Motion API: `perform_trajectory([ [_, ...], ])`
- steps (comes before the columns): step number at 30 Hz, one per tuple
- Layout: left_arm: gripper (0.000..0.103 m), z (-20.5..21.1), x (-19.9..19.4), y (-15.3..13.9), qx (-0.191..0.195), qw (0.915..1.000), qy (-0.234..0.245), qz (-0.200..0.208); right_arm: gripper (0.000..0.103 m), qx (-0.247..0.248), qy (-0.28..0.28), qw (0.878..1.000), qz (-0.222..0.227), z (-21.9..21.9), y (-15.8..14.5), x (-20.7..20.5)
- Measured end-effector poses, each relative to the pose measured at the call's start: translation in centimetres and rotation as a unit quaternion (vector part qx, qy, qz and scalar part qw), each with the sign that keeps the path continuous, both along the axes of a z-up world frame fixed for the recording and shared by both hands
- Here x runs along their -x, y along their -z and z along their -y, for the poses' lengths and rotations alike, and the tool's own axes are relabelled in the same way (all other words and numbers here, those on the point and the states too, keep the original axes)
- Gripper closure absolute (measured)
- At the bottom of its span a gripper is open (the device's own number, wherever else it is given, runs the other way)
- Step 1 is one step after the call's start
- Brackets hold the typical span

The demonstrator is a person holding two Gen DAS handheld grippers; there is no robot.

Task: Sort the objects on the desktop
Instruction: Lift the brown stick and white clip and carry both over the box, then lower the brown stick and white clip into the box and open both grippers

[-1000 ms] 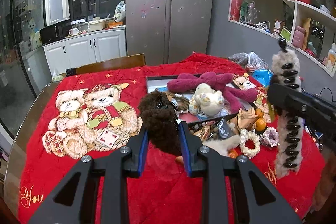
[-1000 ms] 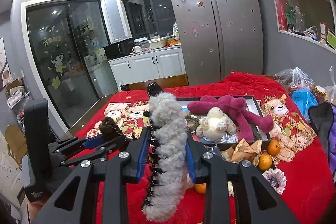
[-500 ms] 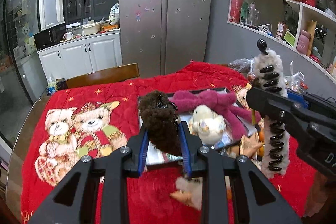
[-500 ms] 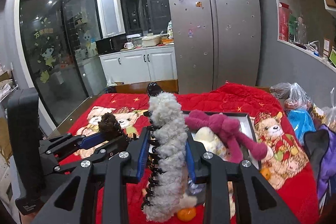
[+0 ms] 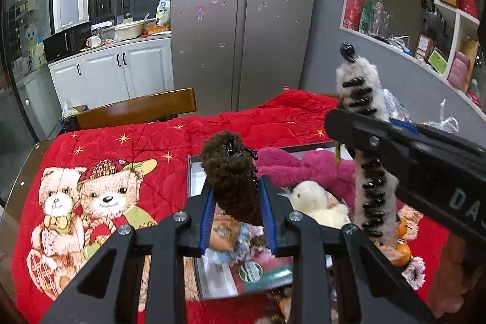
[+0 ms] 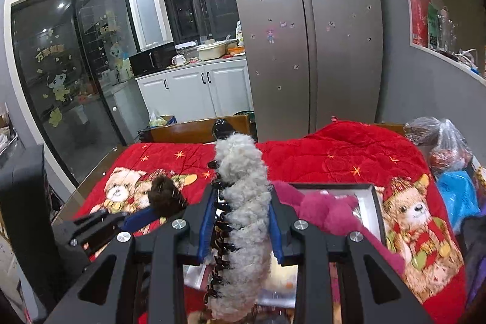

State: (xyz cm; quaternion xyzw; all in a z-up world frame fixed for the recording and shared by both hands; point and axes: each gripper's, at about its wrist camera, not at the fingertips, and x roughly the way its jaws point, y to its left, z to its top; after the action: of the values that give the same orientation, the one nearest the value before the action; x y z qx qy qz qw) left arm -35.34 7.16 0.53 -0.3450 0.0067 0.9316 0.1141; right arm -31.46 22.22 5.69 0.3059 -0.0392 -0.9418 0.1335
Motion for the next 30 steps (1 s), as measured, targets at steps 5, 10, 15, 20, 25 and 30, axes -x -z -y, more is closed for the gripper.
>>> perform_trajectory([
  [5, 0.074, -0.4, 1.0, 1.2, 0.02, 0.9998, 0.003, 0.001, 0.071, 0.007, 0.0, 1.0, 0.007, 0.1, 1.2, 2.9],
  [10, 0.074, 0.2, 1.3, 2.0, 0.017, 0.9998, 0.0, 0.012, 0.071, 0.01, -0.019, 0.999, 0.03, 0.7, 3.7, 4.3],
  [15, 0.074, 0.2, 1.5, 2.6, 0.019, 0.9997, 0.002, 0.018, 0.071, 0.023, -0.013, 0.998, 0.065, 0.0, 5.8, 5.8],
  [20, 0.074, -0.4, 1.5, 3.0, 0.026, 0.9994, 0.007, 0.023, 0.071, 0.016, -0.014, 0.997, 0.08, 0.4, 6.9, 6.2],
  [25, 0.074, -0.4, 1.6, 3.1, 0.029, 0.9993, 0.002, 0.025, 0.071, 0.022, -0.012, 0.996, 0.084, 0.4, 7.4, 6.5],
  [30, 0.045, -0.2, 1.4, 2.5, 0.058, 0.9981, -0.018, 0.003, 0.063, 0.05, -0.011, 0.994, 0.092, -0.5, 7.5, 6.9],
])
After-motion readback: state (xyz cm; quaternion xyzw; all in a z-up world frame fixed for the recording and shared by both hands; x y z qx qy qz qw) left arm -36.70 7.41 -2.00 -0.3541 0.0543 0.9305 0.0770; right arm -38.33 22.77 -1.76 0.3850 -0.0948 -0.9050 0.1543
